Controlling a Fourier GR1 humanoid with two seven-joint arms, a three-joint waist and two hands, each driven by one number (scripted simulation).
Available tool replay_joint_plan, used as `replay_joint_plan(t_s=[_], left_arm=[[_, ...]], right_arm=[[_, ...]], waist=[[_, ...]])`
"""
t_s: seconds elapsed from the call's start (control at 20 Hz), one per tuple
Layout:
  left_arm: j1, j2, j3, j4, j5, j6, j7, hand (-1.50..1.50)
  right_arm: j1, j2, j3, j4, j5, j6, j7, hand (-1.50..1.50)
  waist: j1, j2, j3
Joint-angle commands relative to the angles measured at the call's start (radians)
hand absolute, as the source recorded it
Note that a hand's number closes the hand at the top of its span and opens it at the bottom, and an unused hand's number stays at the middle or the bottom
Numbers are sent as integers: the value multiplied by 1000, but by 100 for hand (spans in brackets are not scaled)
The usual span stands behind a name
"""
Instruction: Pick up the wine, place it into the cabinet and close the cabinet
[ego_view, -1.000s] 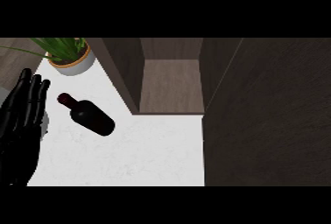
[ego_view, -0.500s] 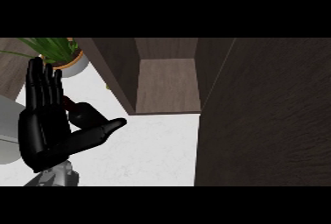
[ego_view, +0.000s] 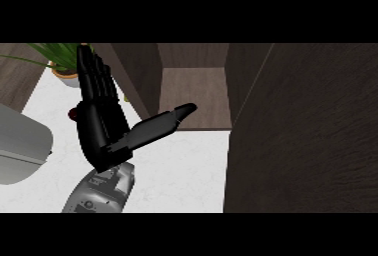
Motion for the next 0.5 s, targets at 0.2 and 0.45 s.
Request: replay_joint_plan(t_s=[0.2,0.45], left_arm=[[-97,0,-23,0,-107,85,159,-150],[-100,0,-77,-20,-175,155,228,-150]], right_arm=[[-37,-22,-51,-116,-76,-14,147,-150],[-6,-15,-48,-136,-71,-11,153,-150]], waist=[[12,0,0],[10,-1,1]])
